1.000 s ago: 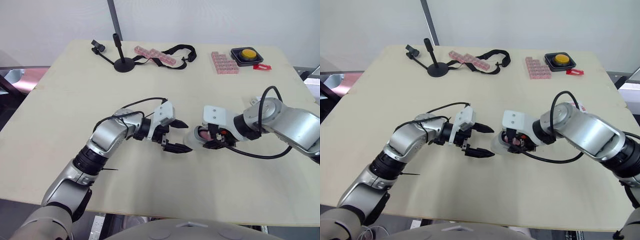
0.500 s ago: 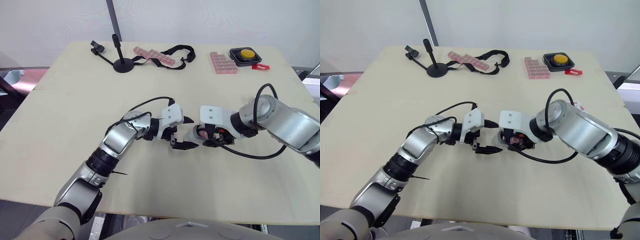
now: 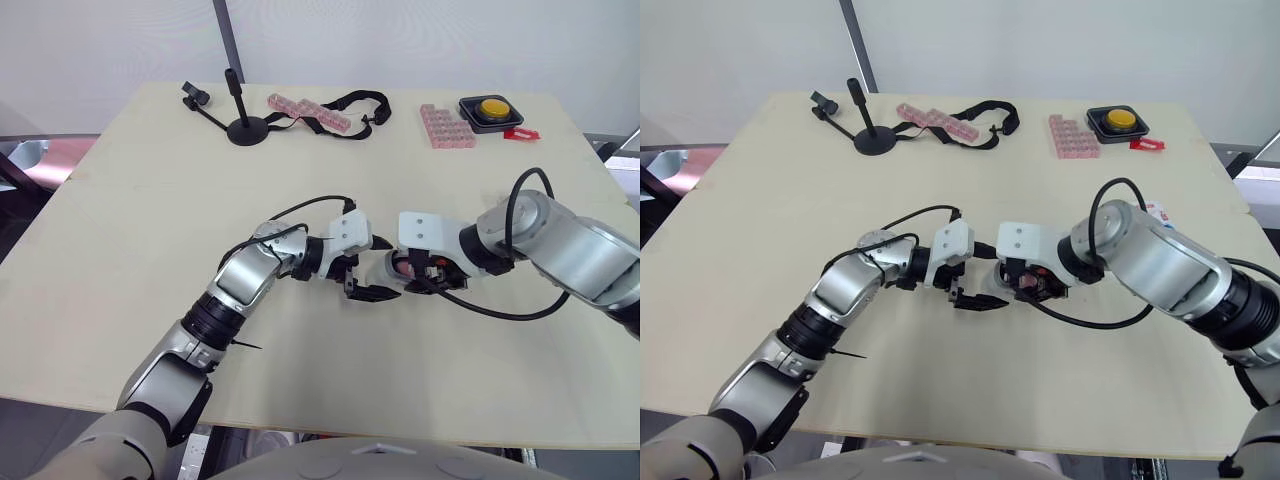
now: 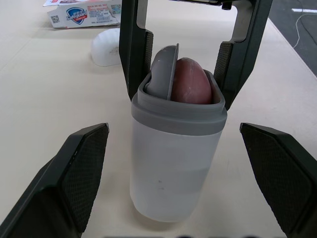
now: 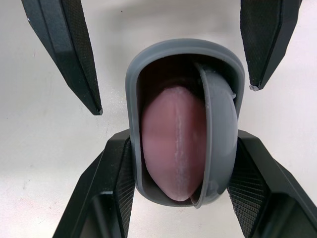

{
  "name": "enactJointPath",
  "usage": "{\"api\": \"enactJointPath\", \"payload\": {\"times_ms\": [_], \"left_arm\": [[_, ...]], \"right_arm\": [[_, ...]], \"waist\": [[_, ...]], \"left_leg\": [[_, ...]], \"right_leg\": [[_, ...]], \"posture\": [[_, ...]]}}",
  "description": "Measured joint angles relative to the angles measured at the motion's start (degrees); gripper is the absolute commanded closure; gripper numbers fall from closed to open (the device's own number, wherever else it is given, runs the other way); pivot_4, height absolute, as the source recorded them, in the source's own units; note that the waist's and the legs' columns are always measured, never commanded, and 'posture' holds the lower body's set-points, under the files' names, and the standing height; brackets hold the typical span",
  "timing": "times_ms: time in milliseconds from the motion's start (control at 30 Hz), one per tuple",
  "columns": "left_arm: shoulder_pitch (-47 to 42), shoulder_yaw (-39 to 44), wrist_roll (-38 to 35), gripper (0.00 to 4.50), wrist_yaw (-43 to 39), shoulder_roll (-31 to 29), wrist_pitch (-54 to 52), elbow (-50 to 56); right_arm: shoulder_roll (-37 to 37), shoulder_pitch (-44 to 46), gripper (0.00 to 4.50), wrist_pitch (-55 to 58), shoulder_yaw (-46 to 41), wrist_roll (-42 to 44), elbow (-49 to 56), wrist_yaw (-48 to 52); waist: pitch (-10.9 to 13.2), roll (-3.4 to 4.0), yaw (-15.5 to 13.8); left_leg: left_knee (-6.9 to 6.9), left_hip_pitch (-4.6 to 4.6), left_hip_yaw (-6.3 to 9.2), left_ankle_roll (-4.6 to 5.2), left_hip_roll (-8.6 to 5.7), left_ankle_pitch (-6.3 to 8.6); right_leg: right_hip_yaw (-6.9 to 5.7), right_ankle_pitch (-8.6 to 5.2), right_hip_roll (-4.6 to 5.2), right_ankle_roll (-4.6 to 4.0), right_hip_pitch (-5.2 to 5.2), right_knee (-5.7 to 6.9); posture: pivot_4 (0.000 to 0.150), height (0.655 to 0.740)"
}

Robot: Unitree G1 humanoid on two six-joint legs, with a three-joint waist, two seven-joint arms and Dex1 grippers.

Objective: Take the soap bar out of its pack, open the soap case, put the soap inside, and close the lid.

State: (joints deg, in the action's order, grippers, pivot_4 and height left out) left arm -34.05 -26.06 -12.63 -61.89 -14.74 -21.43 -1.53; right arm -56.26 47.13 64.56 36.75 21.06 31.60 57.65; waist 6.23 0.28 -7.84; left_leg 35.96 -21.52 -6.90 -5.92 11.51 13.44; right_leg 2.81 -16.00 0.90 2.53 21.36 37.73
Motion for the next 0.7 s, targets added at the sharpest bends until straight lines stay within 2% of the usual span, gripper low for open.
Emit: {"api": "enactJointPath", "payload": {"times_ms": [333, 433, 600, 700], "left_arm": [[-0.03, -0.01, 1.02, 0.00, -0.88, 0.71, 0.78, -0.52], [-0.02, -0.01, 1.03, 0.83, -1.04, 0.96, 0.78, -0.51], [-0.03, -0.19, 1.16, 2.52, -1.50, 1.17, 1.27, -0.48], [-0.09, -0.45, 1.65, 2.58, -1.92, 0.98, 2.26, -0.51]], "right_arm": [[0.00, -0.36, 2.47, 0.28, -0.05, -0.41, 0.92, 0.24], [0.00, -0.45, 2.47, 0.28, -0.10, -0.49, 0.98, 0.24], [-0.02, -0.63, 2.47, 0.14, -0.20, -0.64, 1.01, 0.46], [-0.02, -0.71, 2.47, 0.13, -0.20, -0.66, 1.10, 0.69]], "waist": [[0.00, 0.00, 0.02], [0.00, 0.00, 0.02], [0.00, 0.00, 0.02], [0.00, 0.00, 0.03]], "left_leg": [[0.07, 0.00, 0.00, 0.00, 0.00, 0.00], [0.08, 0.01, 0.00, 0.01, 0.00, 0.00], [0.10, 0.01, 0.00, 0.01, 0.00, 0.00], [0.11, 0.01, 0.00, 0.01, 0.00, 0.00]], "right_leg": [[0.03, 0.00, 0.02, 0.00, 0.01, 0.08], [0.03, 0.00, 0.02, 0.00, 0.01, 0.09], [0.04, 0.00, 0.02, 0.00, 0.01, 0.12], [0.04, 0.00, 0.02, 0.00, 0.01, 0.13]], "posture": [[0.150, 0.7400], [0.150, 0.7400], [0.150, 0.7400], [0.150, 0.7400]]}}
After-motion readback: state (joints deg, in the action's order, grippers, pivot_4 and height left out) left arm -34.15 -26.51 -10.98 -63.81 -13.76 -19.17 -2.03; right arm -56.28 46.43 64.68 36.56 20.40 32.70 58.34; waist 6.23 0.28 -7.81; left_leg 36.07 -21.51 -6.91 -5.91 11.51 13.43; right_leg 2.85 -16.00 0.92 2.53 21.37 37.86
